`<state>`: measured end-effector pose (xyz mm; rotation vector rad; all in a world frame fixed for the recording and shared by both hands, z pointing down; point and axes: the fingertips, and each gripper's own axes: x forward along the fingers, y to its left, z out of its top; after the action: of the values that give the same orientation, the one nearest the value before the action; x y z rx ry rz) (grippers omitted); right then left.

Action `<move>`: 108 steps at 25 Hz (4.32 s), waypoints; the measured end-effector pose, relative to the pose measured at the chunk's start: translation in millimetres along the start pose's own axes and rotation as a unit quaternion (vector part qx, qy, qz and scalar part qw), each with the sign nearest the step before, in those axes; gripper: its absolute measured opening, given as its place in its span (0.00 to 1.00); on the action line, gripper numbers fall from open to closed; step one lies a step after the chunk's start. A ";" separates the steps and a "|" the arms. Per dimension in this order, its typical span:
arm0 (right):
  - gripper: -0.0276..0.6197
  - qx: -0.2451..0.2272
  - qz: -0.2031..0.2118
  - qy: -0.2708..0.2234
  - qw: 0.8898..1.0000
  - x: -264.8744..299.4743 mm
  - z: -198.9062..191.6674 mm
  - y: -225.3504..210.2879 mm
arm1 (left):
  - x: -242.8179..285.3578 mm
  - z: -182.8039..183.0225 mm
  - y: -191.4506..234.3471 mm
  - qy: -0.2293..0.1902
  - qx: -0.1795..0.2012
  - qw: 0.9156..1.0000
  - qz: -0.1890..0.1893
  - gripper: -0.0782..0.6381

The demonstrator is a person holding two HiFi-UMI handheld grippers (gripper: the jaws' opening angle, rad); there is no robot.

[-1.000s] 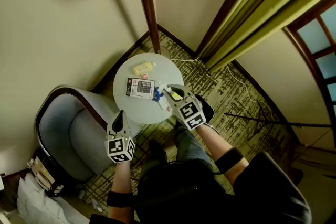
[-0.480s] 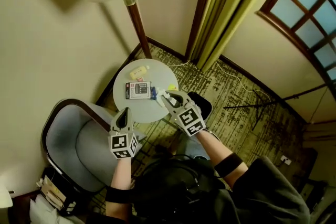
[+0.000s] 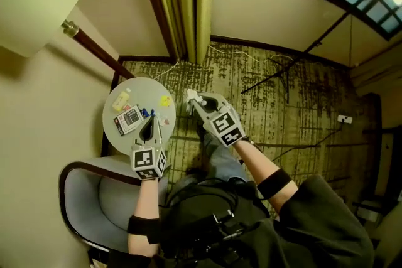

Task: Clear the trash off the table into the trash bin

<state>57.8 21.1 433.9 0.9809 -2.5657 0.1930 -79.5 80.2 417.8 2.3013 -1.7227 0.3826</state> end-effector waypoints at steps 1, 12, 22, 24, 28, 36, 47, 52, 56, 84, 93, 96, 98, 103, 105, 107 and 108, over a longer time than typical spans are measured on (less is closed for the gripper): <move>0.16 0.010 -0.020 0.005 1.000 -12.1 -8.1 -16.3 | 13.9 4.9 -18.6 0.002 0.008 1.000 -0.023 0.11; 0.16 0.064 -0.082 0.077 0.992 3.2 -118.8 -112.8 | 155.2 -35.3 -115.4 0.066 0.044 0.986 -0.147 0.11; 0.16 0.121 -0.074 0.164 0.976 124.9 -338.4 -157.5 | 289.6 -229.5 -112.7 0.171 0.028 0.973 -0.151 0.11; 0.16 0.131 -0.071 0.179 0.972 143.8 -383.7 -157.2 | 308.4 -273.1 -112.5 0.192 0.021 0.970 -0.146 0.11; 0.16 0.148 -0.068 0.210 0.964 173.4 -469.8 -155.0 | 342.1 -351.4 -122.3 0.223 0.008 0.964 -0.147 0.11; 0.16 0.150 -0.053 0.250 0.955 221.3 -586.5 -144.3 | 384.8 -468.1 -123.1 0.268 0.006 0.953 -0.145 0.11; 0.49 0.123 -0.046 0.290 0.948 253.2 -645.6 -137.6 | 407.7 -511.9 -109.6 0.268 -0.011 0.954 -0.130 0.11; 0.47 0.126 -0.052 0.290 0.947 236.7 -633.7 -136.2 | 394.2 -498.1 -113.5 0.264 -0.012 0.955 -0.132 0.11; 0.38 0.130 -0.068 0.269 0.952 204.3 -574.6 -142.7 | 370.1 -449.0 -127.9 0.253 -0.017 0.957 -0.138 0.11; 0.05 -0.014 0.092 0.026 0.995 109.4 9.4 -2.6 | 45.1 -13.2 61.9 0.050 -0.074 0.986 0.139 0.11; 0.05 -0.079 0.262 0.024 0.962 150.7 45.3 146.6 | -100.2 -55.1 151.6 0.048 -0.155 0.935 0.314 0.11; 0.05 -0.092 0.290 0.027 0.952 153.4 44.9 175.9 | -132.7 -66.4 165.1 0.047 -0.168 0.924 0.342 0.11; 0.05 -0.098 0.302 0.030 0.948 154.4 49.7 187.2 | -146.8 -71.9 171.0 0.043 -0.172 0.919 0.353 0.11; 0.05 -0.100 0.302 0.037 0.947 162.5 51.0 189.0 | -162.4 -80.3 171.9 0.040 -0.189 0.910 0.366 0.11; 0.05 -0.100 0.296 0.040 0.949 164.5 48.9 185.5 | -163.5 -81.5 172.4 0.038 -0.193 0.908 0.370 0.11; 0.05 -0.099 0.290 0.047 0.951 164.0 45.6 180.5 | -160.7 -78.5 169.9 0.039 -0.197 0.909 0.365 0.11; 0.05 -0.098 0.287 0.052 0.952 163.8 43.2 177.6 | -158.8 -79.3 169.5 0.041 -0.196 0.910 0.364 0.11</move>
<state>-185.1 42.1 461.5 0.1307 -2.6389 0.1340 -290.3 203.4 442.8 1.2945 -2.3081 0.2174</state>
